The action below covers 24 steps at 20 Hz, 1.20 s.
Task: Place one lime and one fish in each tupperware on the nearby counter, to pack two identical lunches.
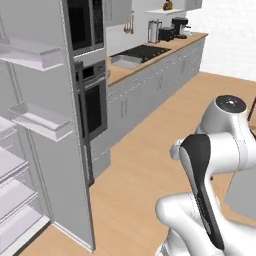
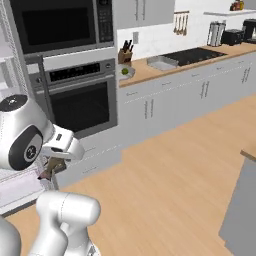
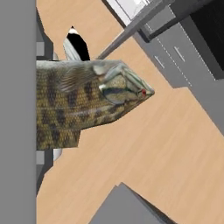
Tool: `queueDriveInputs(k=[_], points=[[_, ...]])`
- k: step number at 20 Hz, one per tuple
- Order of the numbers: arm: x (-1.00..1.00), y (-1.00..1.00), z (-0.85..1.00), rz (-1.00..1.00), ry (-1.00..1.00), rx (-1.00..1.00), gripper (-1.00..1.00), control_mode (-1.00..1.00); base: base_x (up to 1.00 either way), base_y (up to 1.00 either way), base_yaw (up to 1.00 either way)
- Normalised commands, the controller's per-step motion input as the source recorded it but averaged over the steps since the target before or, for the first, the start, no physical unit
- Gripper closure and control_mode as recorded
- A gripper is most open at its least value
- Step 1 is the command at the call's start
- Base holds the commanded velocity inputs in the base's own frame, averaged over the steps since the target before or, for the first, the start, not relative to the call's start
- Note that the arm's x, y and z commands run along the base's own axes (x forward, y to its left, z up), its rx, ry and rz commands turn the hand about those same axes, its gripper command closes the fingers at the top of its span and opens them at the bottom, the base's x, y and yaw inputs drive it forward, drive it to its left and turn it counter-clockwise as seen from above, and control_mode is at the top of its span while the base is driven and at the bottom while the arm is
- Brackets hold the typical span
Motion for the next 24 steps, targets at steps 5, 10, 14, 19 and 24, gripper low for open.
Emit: queueDriveInputs(k=[5,10,14,19,24], points=[[0.0,0.0,0.0,0.0,0.0,0.0,1.0,1.0,0.72,-0.57,-0.3],[0.0,0.0,0.0,0.0,0.0,0.0,1.0,1.0,1.0,-0.26,-0.2],[0.0,0.0,0.0,0.0,0.0,0.0,1.0,1.0,0.98,0.13,-0.2],[0.0,0.0,0.0,0.0,0.0,0.0,1.0,1.0,1.0,0.15,-0.2],[0.0,0.0,0.0,0.0,0.0,0.0,1.0,1.0,1.0,0.0,-0.09]])
